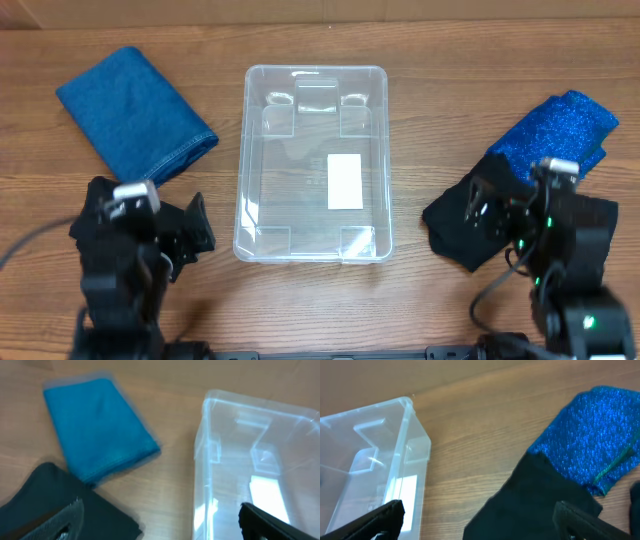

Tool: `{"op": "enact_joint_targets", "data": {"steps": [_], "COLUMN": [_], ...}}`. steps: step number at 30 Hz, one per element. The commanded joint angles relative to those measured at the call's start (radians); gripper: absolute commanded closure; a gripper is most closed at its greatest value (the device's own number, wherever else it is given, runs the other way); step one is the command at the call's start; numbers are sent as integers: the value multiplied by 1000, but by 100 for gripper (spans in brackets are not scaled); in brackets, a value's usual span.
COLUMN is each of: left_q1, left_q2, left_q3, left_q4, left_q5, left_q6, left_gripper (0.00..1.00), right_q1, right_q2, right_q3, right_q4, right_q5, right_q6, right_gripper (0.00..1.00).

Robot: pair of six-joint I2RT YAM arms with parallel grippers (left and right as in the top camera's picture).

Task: Pack container
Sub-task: 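Reach the right gripper to the sparkly blue cloth and grasp it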

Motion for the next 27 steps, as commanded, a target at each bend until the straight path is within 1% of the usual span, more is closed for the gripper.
{"op": "enact_joint_targets", "data": {"steps": [1, 2, 4, 9, 11, 13, 15, 17, 18, 20, 24, 27], "left_q1": [0, 0, 0, 0, 0, 0, 0, 0, 0, 0, 0, 0], "left_q2": [174, 208, 241, 245, 245, 245, 245, 245, 245, 246, 246, 252], "left_q3": [229, 278, 320, 322, 322, 322, 322, 322, 322, 322, 322, 322], "left_q4": [-183, -230, -256, -256, -256, -259, -254, -252, -252, -250, -250, -251], "left_q5": [31, 51, 55, 58, 57, 57, 57, 57, 57, 57, 57, 57], "left_q6": [-10, -10, -10, -10, -10, -10, -10, -10, -10, -10, -10, -9], "left_gripper": [0, 0, 0, 0, 0, 0, 0, 0, 0, 0, 0, 0], "right_q1": [2, 2, 2, -21, -79, -217, -393, -529, -564, -626, -673, -677], "right_q2": [134, 153, 164, 171, 190, 249, 373, 537, 604, 769, 992, 1083], "right_q3": [178, 196, 203, 203, 208, 259, 356, 450, 481, 519, 519, 519], "right_q4": [-123, -151, -173, -174, -139, -95, -80, -78, -87, -81, -1, 43], "right_q5": [10, 10, 9, 18, 56, 53, -108, -316, -347, -355, -354, -343], "right_q6": [0, 0, 1, 93, 103, 102, 89, 45, 45, 46, 46, 45], "right_gripper": [0, 0, 0, 0, 0, 0, 0, 0, 0, 0, 0, 0]}}
